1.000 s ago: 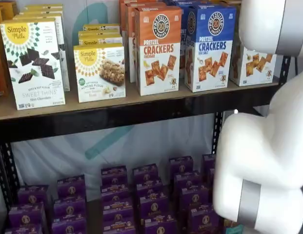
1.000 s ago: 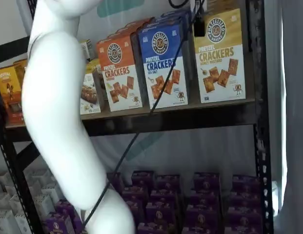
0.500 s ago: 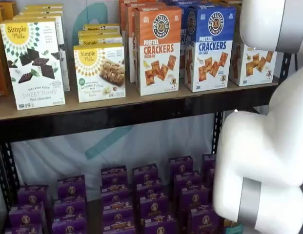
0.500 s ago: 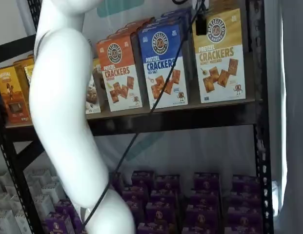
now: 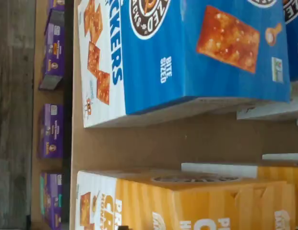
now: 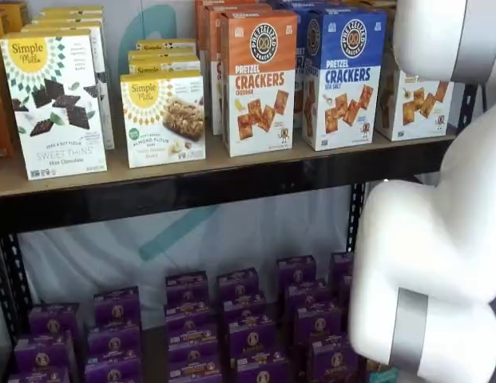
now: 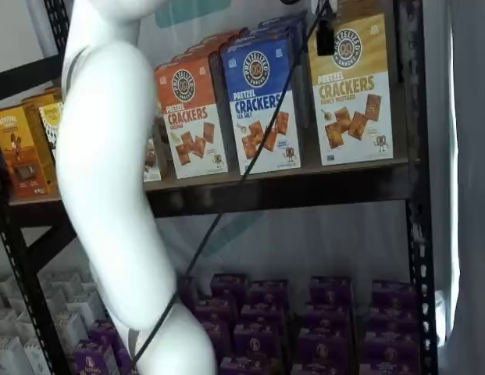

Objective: Retrieve the yellow and white box located on the top shelf, the sixth one from the left

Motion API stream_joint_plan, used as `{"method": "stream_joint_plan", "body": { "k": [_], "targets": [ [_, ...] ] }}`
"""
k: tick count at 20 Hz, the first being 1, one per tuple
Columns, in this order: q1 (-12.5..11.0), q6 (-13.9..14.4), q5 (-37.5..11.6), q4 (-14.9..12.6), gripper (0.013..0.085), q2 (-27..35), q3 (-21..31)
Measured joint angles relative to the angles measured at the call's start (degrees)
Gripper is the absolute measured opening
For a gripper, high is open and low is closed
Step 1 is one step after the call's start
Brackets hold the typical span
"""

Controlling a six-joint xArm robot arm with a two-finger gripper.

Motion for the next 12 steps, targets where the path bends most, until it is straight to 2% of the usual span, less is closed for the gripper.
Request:
{"method": "stream_joint_plan", "body": {
  "k": [12],
  "targets": [
    [3.38, 2.03, 4.72, -7.5, 0.085, 2.9, -4.47]
  ]
}}
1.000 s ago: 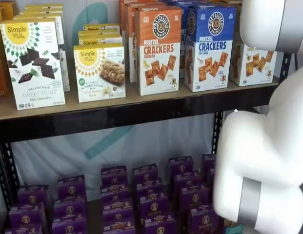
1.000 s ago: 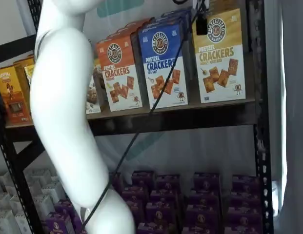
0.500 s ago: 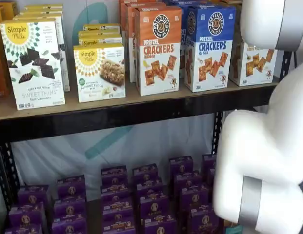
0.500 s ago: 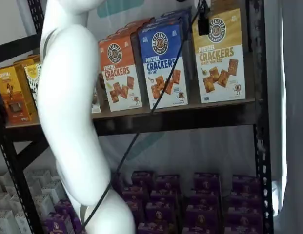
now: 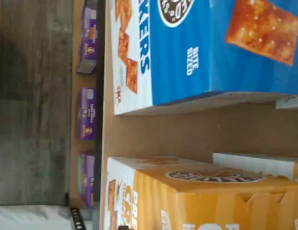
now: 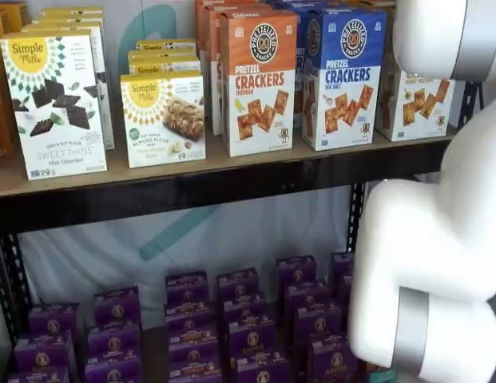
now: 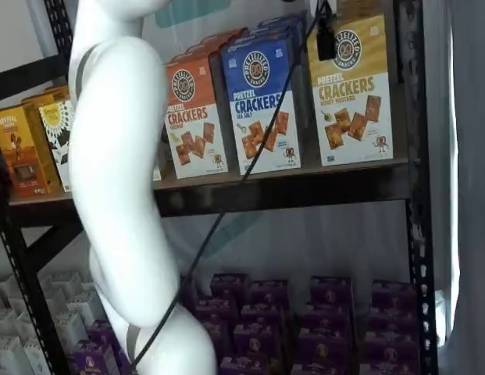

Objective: Retrieve the yellow and white box located on the top shelf, the sixth one from the left

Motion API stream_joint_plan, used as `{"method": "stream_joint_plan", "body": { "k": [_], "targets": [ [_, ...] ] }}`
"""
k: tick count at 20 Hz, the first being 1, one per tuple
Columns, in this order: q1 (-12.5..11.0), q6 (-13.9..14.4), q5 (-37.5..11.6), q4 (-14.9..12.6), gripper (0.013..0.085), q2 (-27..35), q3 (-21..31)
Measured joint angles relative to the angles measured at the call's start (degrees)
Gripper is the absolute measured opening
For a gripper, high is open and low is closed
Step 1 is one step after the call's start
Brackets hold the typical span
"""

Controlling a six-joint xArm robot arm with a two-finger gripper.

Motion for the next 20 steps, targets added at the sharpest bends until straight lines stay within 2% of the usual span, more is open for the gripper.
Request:
{"method": "stream_joint_plan", "body": {
  "k": [4, 10, 20],
  "targets": [
    [0.5, 0.35, 1.19, -1.17, 0.085, 0.87, -1.57],
    [2.17, 1.14, 3.7, -4.93, 0.085, 2.33, -3.91],
    [2.96, 1.48, 5.23, -6.91, 0.085, 2.62, -4.45]
  ]
}}
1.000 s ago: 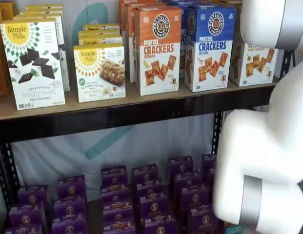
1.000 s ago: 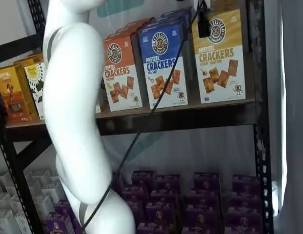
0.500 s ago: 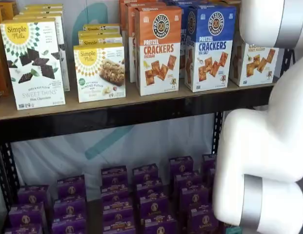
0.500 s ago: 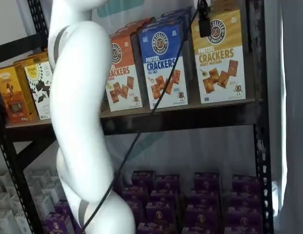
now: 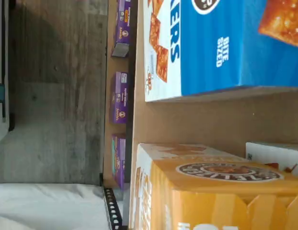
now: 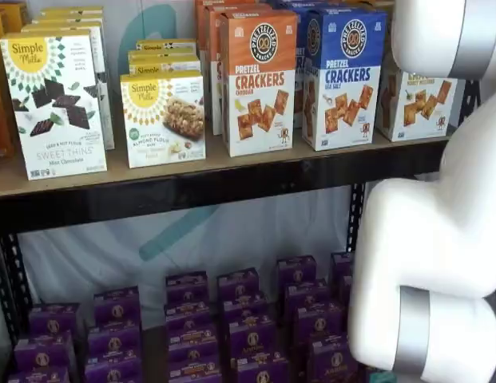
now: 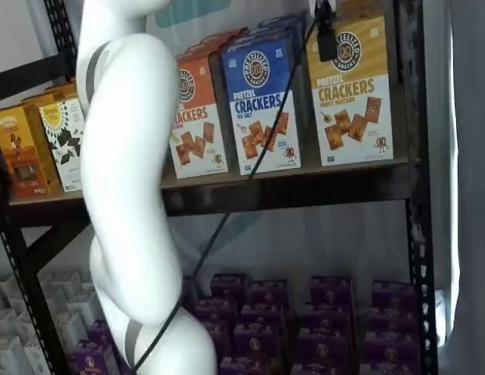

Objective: Retrieve the yellow and white box located on the top shelf, the sixth one from the left

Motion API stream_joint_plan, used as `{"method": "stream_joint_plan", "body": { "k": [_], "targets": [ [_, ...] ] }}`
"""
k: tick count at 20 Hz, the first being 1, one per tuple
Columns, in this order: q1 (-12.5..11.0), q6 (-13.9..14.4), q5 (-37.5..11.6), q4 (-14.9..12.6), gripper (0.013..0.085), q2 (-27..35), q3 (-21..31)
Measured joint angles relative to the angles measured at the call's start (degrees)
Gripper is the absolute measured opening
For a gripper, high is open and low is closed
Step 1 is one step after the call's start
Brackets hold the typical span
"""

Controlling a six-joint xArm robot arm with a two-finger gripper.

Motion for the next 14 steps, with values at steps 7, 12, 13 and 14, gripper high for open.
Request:
{"method": "stream_joint_plan", "body": {
  "k": [7, 12, 13, 14],
  "targets": [
    [-0.37, -0.12, 0.77, 0.49, 0.085, 0.1, -0.14],
    [-0.11, 0.1, 0.55, 0.41, 0.085, -0.19, 0.5],
    [-0.1, 0.12, 0.55, 0.42, 0.085, -0.21, 0.55],
    [-0.1, 0.13, 0.55, 0.49, 0.081, -0.22, 0.59]
  ]
}}
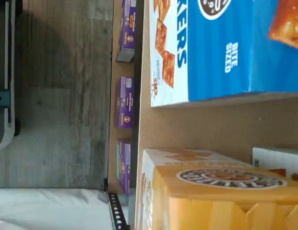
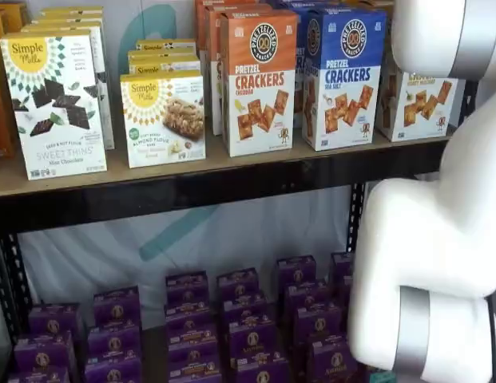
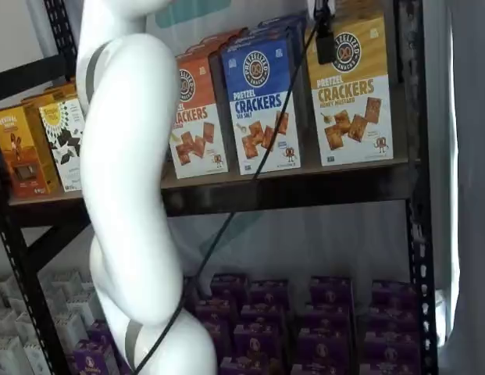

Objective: Retrieve the yellow and white box located on the top shelf, the sixth one from the left

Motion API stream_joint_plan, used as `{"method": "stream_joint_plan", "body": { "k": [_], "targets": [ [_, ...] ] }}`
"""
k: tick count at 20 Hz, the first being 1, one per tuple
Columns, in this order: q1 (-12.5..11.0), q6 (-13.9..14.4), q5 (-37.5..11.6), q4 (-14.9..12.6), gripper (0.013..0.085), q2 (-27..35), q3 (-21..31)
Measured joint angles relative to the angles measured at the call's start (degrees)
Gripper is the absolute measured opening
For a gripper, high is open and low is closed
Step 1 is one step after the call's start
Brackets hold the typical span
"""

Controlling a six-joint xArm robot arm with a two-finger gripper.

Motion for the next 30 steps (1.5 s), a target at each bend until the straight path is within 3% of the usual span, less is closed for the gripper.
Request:
{"method": "stream_joint_plan", "body": {
  "k": [5, 18, 20, 30],
  "targets": [
    [-0.24, -0.12, -0.1, 0.34, 0.069, -0.04, 0.16],
    [-0.85, -0.44, 0.12, 1.12, 0.069, 0.15, -0.15],
    [-0.96, -0.53, 0.06, 1.21, 0.061, 0.09, -0.1],
    [-1.73, -0.81, 1.35, 2.16, 0.061, 0.24, -1.22]
  ]
}}
